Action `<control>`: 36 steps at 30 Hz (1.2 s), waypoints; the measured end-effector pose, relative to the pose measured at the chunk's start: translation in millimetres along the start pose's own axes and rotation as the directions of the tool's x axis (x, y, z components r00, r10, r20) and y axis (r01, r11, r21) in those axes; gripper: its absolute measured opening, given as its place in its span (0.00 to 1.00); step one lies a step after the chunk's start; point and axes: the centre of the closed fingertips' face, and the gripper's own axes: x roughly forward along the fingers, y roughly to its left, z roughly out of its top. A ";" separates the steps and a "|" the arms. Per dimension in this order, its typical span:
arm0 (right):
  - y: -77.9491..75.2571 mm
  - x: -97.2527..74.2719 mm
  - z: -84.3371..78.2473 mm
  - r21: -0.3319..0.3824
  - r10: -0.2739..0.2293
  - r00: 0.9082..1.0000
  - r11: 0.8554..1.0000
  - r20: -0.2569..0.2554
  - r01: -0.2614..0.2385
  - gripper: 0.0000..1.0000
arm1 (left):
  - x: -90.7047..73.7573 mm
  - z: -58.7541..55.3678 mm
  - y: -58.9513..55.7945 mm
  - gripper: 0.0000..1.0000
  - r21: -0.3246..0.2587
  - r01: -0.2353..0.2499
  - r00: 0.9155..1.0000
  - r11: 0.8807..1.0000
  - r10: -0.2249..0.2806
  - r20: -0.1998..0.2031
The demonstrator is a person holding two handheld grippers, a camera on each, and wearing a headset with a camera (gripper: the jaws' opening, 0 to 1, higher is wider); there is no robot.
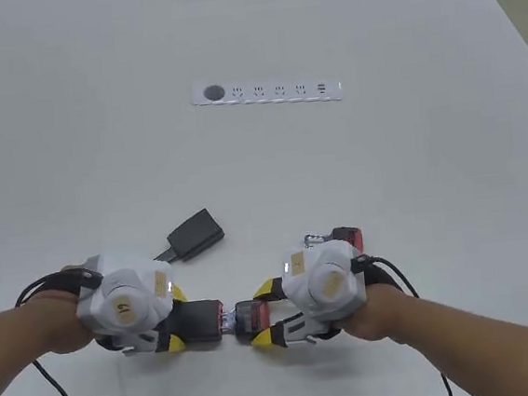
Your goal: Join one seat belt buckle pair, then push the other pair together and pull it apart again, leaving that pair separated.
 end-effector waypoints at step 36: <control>2.4 6.6 8.5 -0.006 -0.021 1.000 1.000 0.001 0.021 0.34 | -0.5 -0.7 1.0 0.33 -0.011 0.006 0.998 1.000 -0.005 0.060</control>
